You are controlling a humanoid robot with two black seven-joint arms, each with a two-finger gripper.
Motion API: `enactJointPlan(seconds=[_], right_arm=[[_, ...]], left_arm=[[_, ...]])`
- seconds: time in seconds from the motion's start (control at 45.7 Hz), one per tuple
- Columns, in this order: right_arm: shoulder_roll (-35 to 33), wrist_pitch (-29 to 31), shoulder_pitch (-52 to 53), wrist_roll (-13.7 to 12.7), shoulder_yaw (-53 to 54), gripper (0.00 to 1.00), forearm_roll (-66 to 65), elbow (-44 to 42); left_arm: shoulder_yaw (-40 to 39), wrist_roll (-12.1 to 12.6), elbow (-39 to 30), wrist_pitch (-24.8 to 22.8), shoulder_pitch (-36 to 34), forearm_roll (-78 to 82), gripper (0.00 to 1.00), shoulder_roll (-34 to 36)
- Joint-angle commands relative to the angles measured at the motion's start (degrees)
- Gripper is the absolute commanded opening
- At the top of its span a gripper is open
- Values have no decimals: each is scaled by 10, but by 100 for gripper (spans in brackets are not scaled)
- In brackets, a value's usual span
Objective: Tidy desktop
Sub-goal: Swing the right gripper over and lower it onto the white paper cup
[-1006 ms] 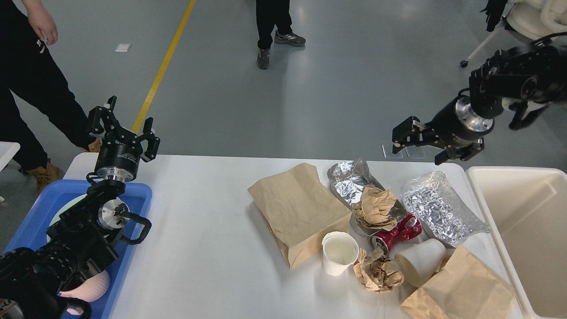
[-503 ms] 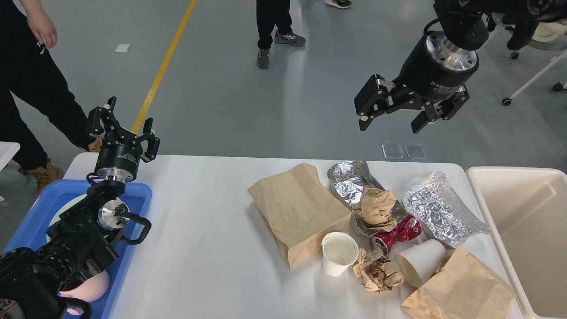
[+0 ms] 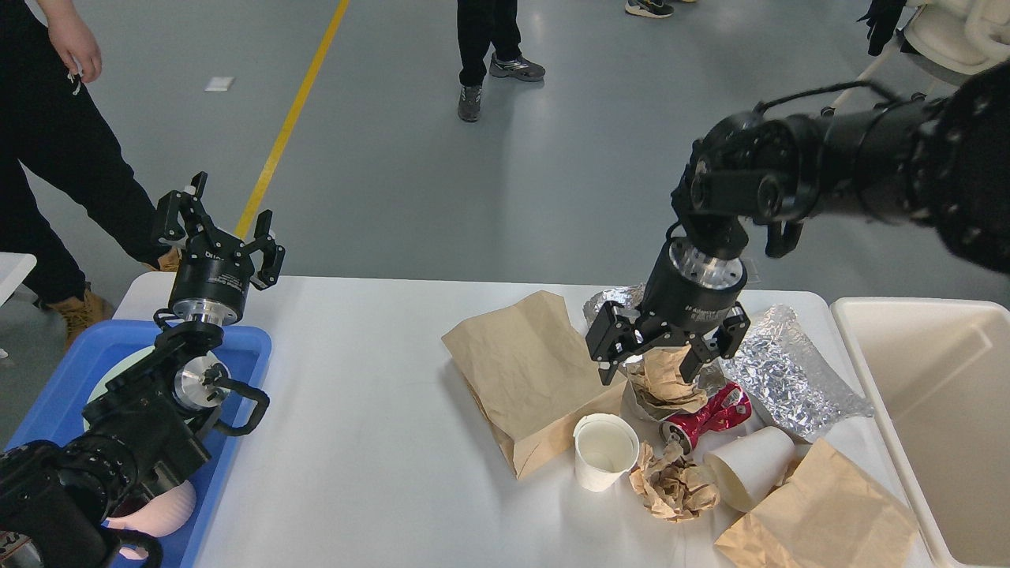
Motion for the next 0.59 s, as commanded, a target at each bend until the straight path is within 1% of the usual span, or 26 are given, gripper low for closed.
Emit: enactJointPlan(seconds=[0.0,0.044,0.131,0.219,0.284,0.437,0.569], right_arm=[[5,-54,-45,-1,0,100,0,-3],[7,-77,-59,-2,-1,100,-1,-5],[12,-99,-78,-7,-1,100,-2,-12],[15,-105,-96,-27,-1,100,-2,-17],[15,-108,-108,-36,-1,100,-2,-19],[15,-117,-126,-38,0,100,-2,-27],[15,-138,-140,-39,0,100,-1,-29]], left_arm=[[0,0,0,0,0,-1,96,0],[0,0,0,0,0,0,96,0],[0,0,0,0,0,-1,96,0],[0,0,0,0,0,-1,96,0],[0,0,0,0,0,0,96,0],[0,0,0,0,0,0,96,0],[0,0,0,0,0,0,96,0]])
